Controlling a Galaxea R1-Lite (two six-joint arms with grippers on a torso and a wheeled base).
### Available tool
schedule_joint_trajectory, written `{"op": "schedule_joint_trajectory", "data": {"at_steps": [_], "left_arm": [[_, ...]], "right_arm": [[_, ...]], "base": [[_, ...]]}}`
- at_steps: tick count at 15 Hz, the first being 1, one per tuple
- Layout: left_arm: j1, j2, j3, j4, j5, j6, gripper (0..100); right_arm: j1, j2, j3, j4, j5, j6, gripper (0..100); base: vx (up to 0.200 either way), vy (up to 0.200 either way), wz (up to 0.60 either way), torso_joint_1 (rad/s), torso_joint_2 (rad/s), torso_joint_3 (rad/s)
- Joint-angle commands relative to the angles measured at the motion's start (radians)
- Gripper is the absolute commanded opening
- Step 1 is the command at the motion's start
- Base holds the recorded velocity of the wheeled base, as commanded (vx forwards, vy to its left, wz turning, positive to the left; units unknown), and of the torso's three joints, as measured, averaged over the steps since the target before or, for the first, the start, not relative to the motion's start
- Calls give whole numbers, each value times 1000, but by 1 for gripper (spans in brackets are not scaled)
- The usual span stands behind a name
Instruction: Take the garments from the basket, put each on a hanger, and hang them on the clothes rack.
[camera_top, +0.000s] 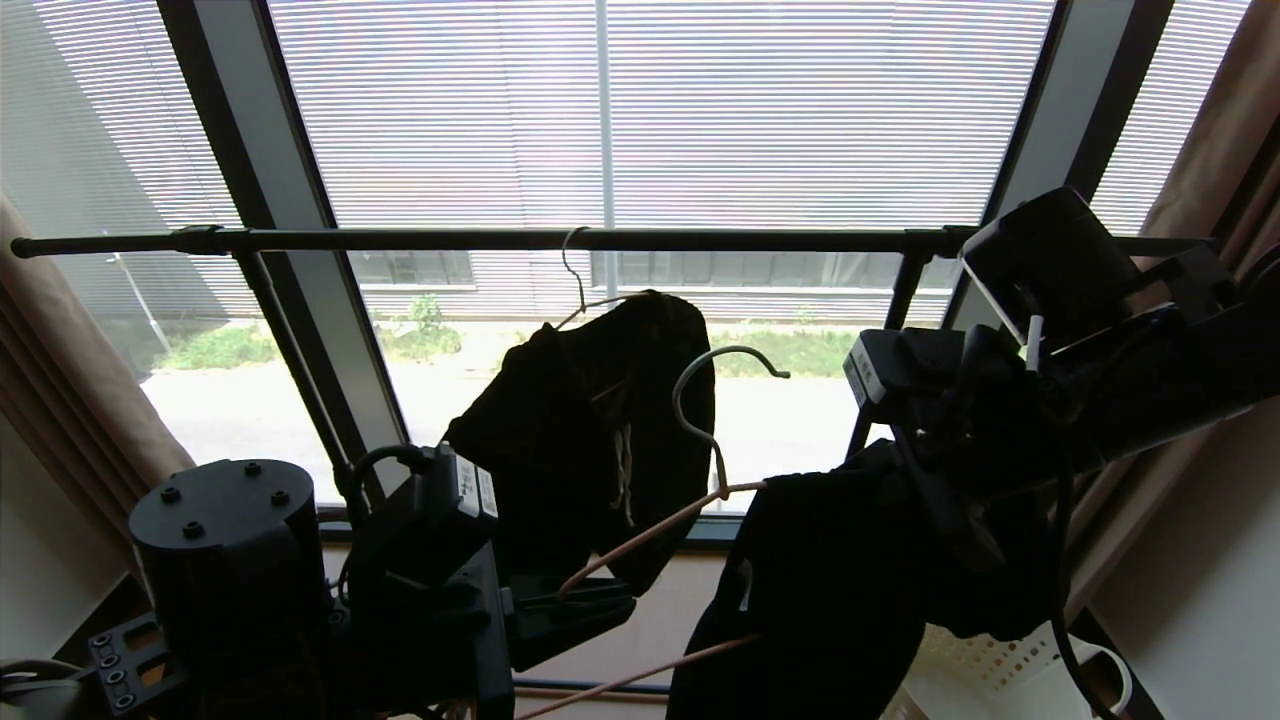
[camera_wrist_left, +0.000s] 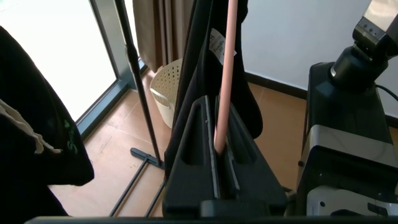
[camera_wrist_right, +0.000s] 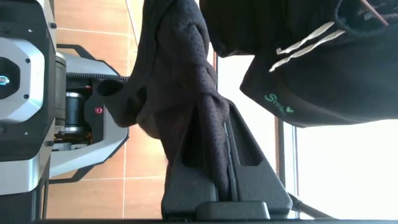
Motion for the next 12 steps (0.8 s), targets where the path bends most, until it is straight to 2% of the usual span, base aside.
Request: {"op": "schedule_joint_trajectory", "data": {"at_steps": [1,7,8,12], "left_arm": [[0,2,-1,-6,0,0,0],[1,7,6,-8,-1,2,0],[1,5,9,-9,-1,0,100],[11,2,44,-48,3,-9,100]], "right_arm": [[1,1,0,1,0,0,0],[1,-1,0,0,0,0,0],[1,-1,0,0,0,0,0],[1,-4,17,3,0,1,0]], "base": [[0,0,0,0,0,0],[0,0,0,0,0,0],[0,0,0,0,0,0],[0,0,0,0,0,0]]}}
